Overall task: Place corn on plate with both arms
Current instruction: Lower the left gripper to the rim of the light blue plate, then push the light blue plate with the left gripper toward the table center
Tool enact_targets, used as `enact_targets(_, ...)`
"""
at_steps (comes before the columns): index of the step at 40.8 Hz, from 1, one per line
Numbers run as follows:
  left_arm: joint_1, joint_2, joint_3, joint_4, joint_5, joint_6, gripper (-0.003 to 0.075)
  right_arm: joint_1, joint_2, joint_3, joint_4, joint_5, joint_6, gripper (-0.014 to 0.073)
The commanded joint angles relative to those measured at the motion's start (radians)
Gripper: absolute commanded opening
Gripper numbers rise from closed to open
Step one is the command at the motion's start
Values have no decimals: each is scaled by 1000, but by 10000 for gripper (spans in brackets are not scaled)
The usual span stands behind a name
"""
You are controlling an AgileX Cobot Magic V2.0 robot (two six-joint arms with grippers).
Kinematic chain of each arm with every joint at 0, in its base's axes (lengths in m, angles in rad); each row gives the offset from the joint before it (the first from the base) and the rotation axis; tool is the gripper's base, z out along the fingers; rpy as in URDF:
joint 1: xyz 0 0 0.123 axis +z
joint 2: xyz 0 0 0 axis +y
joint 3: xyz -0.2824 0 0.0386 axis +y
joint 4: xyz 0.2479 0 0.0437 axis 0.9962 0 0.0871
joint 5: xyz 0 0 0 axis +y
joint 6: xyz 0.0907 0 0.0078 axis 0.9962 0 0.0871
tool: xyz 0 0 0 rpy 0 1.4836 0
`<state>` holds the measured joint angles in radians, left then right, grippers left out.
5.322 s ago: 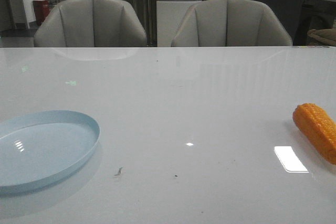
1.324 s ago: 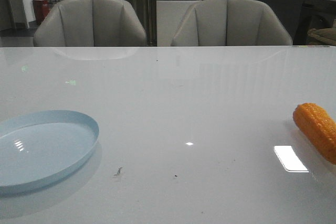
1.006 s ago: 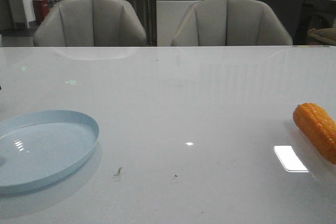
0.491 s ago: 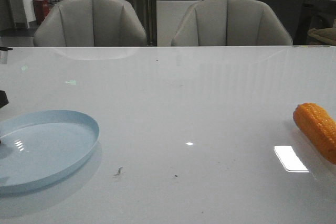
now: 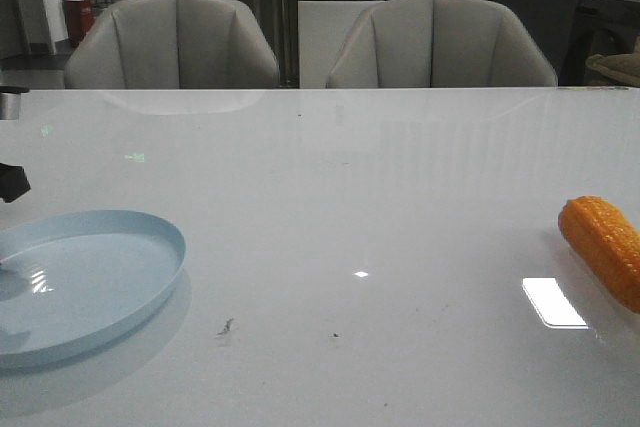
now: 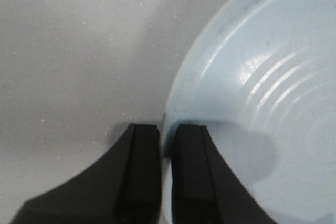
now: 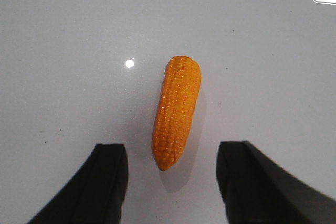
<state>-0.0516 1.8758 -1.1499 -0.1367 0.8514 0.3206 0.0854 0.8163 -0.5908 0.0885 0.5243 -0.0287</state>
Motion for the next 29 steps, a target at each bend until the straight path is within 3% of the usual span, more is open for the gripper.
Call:
enact_targets(1, -3, -36, -22, 11, -22, -3, 93, 1, -3, -36, 6, -63, -7, 487)
enact_targets(8, -3, -44, -46, -13, 2, -5, 92, 1, -3, -36, 6, -63, -7, 487)
enact_targets(29, -10, -48, -285, -302, 126, -5, 89, 1, -3, -36, 6, -62, -7, 487)
